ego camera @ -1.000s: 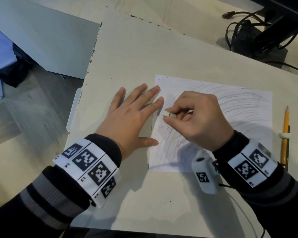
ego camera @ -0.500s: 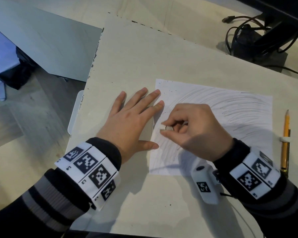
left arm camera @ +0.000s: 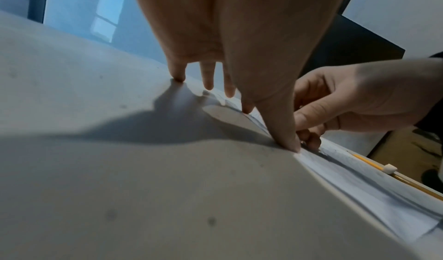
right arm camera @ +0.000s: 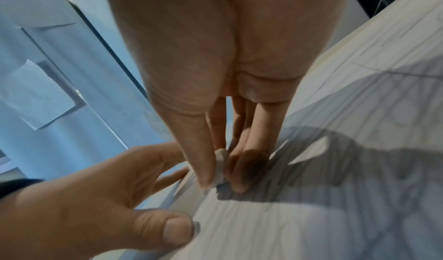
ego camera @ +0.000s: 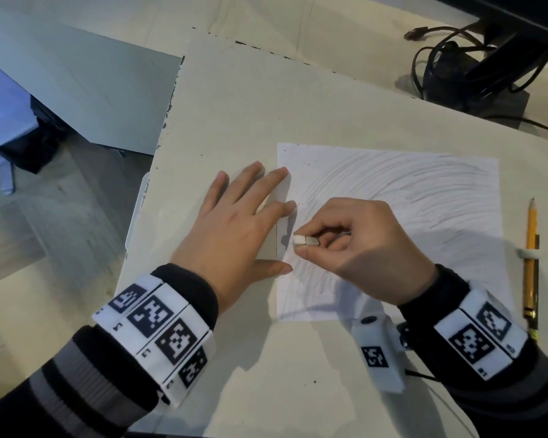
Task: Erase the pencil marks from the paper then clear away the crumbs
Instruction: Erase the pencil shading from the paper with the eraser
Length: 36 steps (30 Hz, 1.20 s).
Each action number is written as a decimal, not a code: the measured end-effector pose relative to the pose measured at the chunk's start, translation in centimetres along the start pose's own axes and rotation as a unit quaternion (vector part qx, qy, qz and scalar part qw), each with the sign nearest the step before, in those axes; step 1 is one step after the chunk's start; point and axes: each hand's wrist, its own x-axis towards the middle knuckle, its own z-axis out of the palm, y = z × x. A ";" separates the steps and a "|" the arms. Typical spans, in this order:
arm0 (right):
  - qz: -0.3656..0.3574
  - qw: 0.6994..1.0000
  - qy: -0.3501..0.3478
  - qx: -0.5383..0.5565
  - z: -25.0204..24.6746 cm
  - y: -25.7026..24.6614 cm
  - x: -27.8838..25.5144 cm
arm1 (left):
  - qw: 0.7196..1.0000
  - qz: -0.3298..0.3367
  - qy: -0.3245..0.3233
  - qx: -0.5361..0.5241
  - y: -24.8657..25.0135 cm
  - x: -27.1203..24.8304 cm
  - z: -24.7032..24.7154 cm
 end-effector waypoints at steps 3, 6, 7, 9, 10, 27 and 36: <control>-0.013 0.999 0.050 0.009 -0.8 0.0 0.2 | 1.000 0.002 0.003 0.000 -0.2 0.0 0.0; -0.024 0.994 0.103 0.012 -1.5 -0.2 1.1 | 1.000 0.000 -0.009 0.011 -0.3 0.0 0.1; -0.020 0.992 0.121 0.008 -1.6 -0.2 1.6 | 1.000 -0.002 -0.012 0.015 -0.3 0.0 0.1; -0.017 0.990 0.139 -0.019 -1.8 0.0 2.4 | 1.000 -0.001 -0.013 0.024 -0.3 0.0 0.1; -0.021 0.990 0.131 -0.043 -1.7 0.0 2.6 | 1.000 -0.002 -0.013 0.029 -0.3 -0.1 0.2; -0.028 0.994 0.049 -0.098 -0.9 -0.3 1.6 | 0.990 0.000 -0.093 0.104 -0.6 -0.6 0.0; -0.039 0.994 0.041 -0.095 0.1 -0.5 1.3 | 0.992 -0.007 -0.089 0.093 -0.5 -0.5 0.1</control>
